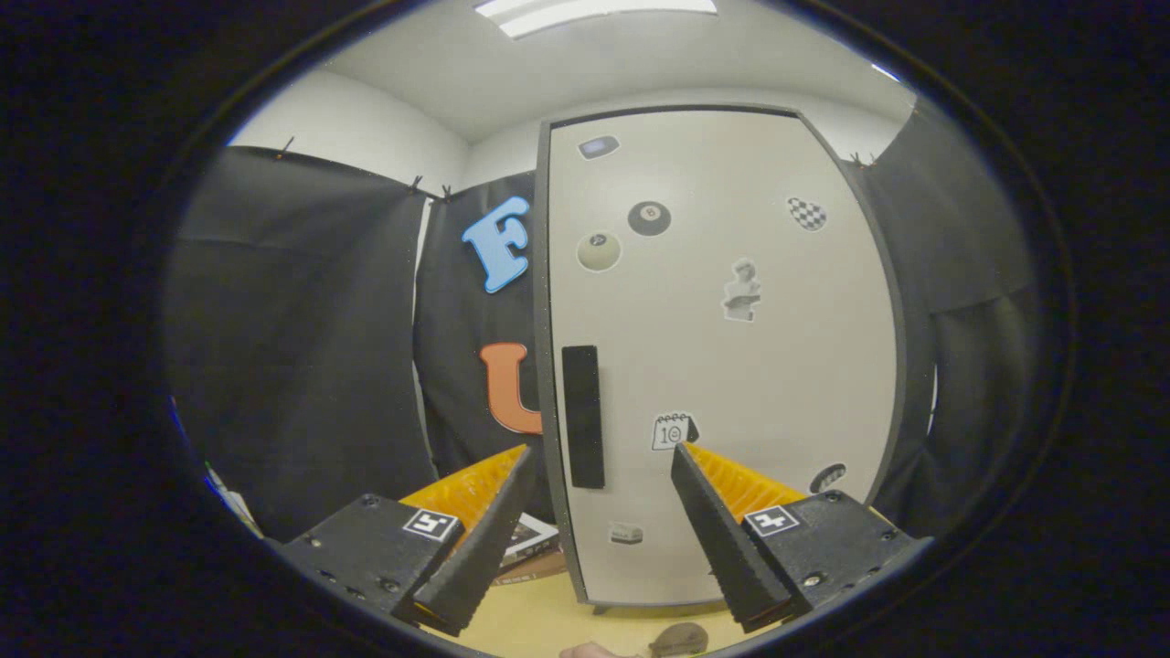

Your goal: Open the shoe cabinet door, grab the shoes and put them into the shoe cabinet, then close the shoe cabinet door.

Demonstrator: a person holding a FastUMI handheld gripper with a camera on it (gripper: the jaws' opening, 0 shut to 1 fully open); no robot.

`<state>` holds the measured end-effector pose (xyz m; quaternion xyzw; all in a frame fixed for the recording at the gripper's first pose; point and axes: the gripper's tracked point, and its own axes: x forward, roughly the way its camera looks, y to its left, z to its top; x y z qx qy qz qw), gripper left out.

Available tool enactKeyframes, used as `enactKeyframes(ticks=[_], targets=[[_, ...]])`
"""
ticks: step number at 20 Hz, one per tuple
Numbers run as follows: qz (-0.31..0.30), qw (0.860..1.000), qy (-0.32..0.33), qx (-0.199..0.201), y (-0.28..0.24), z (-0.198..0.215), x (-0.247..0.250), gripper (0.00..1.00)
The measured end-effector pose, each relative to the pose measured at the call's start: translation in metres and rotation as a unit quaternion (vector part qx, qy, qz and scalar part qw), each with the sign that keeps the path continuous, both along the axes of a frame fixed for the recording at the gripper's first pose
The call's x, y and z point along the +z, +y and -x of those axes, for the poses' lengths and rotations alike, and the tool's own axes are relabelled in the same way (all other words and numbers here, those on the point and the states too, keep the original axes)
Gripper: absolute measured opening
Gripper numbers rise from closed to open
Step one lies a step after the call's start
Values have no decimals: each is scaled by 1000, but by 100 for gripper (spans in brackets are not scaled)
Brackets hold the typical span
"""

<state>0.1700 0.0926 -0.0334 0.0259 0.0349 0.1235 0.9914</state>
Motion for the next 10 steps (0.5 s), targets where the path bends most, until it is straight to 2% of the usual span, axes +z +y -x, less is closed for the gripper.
enactKeyframes(ticks=[4,7,10], targets=[[6,1000,5,4,20,-37,-3,98],[18,999,32,-9,27,-63,-16,97],[10,999,40,-25,26,-84,-19,83]])
